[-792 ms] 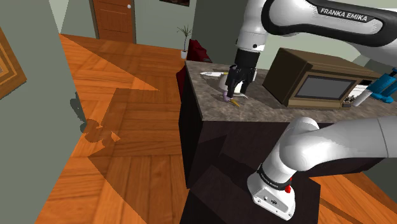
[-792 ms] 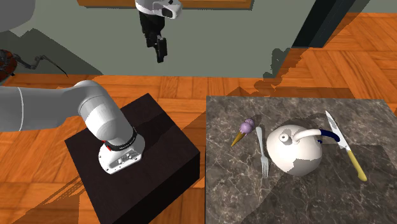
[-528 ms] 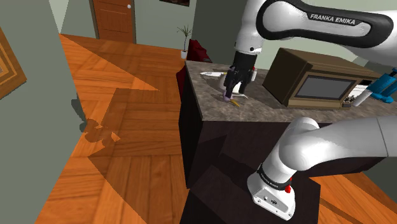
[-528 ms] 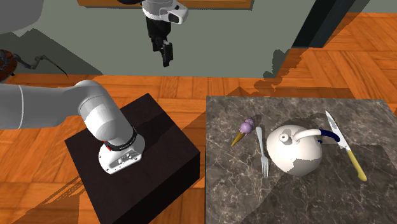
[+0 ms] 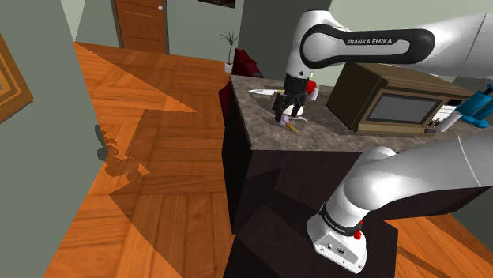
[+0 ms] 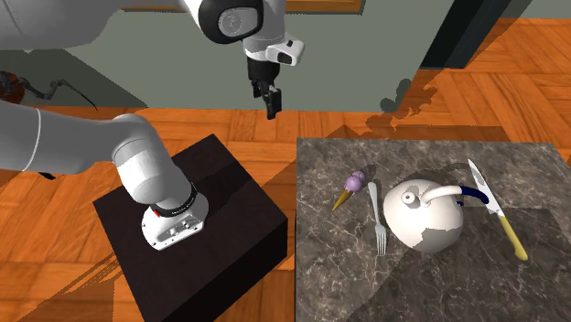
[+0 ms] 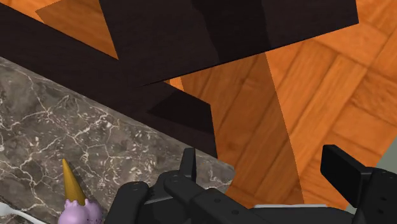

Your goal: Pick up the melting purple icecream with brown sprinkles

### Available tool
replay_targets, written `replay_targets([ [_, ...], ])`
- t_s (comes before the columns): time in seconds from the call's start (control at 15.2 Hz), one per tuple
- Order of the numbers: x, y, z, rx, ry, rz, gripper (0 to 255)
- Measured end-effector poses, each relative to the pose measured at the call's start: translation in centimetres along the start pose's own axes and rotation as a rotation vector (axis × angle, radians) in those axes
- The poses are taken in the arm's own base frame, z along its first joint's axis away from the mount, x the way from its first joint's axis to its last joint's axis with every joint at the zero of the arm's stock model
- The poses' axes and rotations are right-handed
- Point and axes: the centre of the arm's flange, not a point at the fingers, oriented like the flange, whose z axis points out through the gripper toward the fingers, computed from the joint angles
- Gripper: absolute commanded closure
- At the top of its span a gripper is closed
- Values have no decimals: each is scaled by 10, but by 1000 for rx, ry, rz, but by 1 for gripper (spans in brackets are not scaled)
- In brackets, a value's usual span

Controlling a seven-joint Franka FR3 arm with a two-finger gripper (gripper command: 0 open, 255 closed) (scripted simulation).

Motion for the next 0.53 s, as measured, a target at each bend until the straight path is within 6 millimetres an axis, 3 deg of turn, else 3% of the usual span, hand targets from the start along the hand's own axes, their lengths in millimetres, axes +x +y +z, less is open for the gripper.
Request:
replay_targets([
  [0.53,55,67,42,-51,52,75,0],
])
